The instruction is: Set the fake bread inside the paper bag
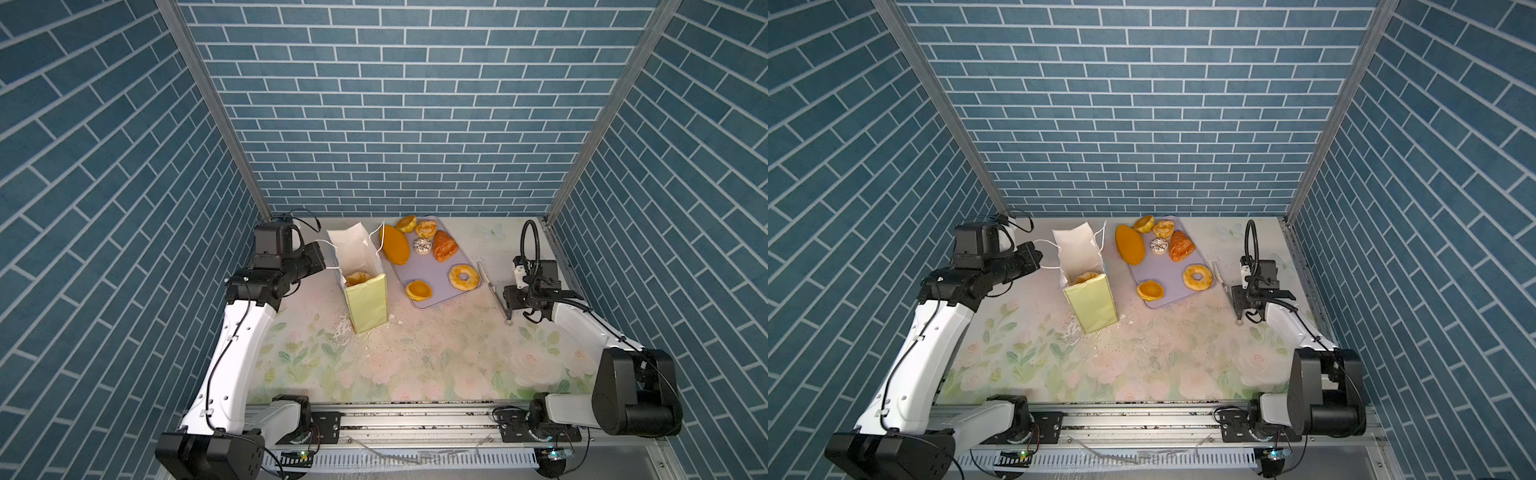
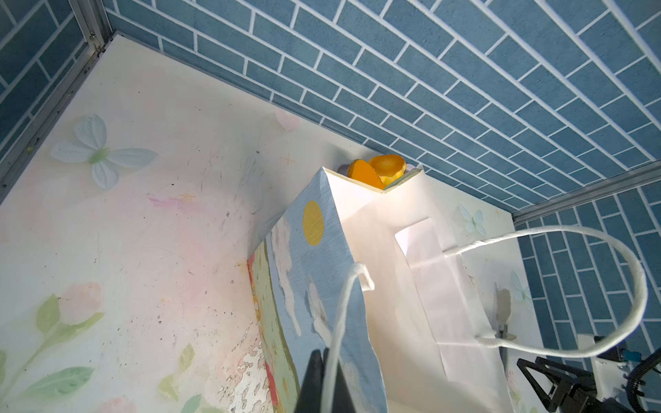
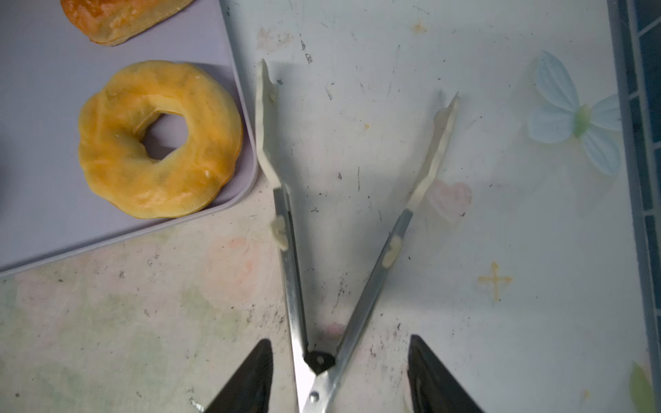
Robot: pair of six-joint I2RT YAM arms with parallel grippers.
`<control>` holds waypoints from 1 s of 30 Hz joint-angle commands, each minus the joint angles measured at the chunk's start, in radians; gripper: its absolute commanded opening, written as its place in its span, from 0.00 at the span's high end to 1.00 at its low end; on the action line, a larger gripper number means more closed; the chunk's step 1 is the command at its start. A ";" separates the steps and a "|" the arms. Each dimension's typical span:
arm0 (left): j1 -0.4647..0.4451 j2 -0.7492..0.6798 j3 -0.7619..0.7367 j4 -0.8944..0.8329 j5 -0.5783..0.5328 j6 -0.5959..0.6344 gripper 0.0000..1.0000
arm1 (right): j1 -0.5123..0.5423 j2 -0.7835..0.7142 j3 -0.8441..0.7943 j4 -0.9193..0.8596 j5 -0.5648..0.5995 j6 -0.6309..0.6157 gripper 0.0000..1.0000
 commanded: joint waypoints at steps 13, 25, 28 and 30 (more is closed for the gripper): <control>-0.004 0.006 0.002 -0.005 -0.018 0.020 1.00 | 0.038 0.181 0.164 -0.361 0.019 0.200 0.16; -0.004 0.029 0.033 -0.028 -0.033 0.025 1.00 | 0.068 0.367 0.238 -0.322 0.098 0.250 0.23; -0.004 0.030 0.037 -0.035 -0.042 0.020 1.00 | 0.068 0.393 0.250 -0.326 0.082 0.242 0.25; -0.005 0.030 0.036 -0.035 -0.042 0.017 1.00 | 0.068 0.402 0.262 -0.327 0.077 0.234 0.26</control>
